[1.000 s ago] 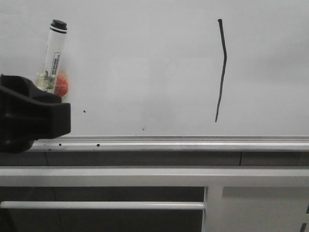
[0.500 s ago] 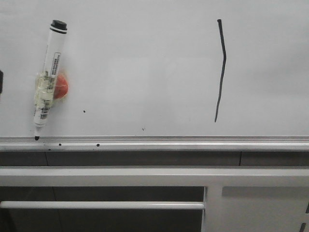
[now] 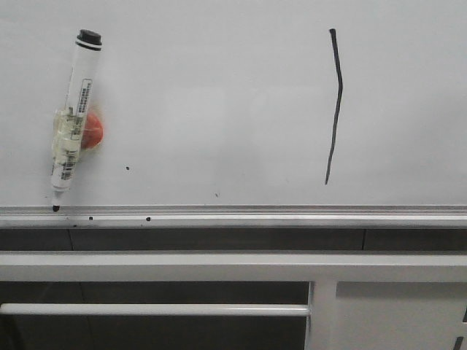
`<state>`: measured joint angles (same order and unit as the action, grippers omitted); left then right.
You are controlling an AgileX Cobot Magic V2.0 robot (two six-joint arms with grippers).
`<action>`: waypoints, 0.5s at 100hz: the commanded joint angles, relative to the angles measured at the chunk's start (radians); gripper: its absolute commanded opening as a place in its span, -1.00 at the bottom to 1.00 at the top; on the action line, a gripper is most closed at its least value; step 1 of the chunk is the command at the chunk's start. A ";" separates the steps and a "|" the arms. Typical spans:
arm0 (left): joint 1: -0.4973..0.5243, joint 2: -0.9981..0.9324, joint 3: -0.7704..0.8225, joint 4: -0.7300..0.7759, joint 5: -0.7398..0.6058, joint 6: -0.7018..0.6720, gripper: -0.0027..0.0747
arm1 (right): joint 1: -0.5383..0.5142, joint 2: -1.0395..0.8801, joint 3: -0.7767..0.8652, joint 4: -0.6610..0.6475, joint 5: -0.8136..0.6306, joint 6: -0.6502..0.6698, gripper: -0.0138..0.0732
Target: Write number 1 on whiteboard
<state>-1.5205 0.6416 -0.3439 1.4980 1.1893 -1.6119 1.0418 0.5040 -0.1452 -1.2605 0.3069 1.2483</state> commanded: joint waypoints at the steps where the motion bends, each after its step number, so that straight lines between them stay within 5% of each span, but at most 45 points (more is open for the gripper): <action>1: -0.008 -0.052 -0.022 0.045 0.022 0.051 -0.98 | 0.000 0.016 -0.003 -0.036 -0.088 0.046 -0.83; 50: -0.008 -0.179 -0.022 0.034 -0.035 0.106 -0.98 | 0.000 0.018 0.016 -0.036 -0.115 0.083 -0.83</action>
<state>-1.5205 0.4594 -0.3439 1.4941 1.1571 -1.4969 1.0418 0.5101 -0.1062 -1.2675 0.1928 1.3289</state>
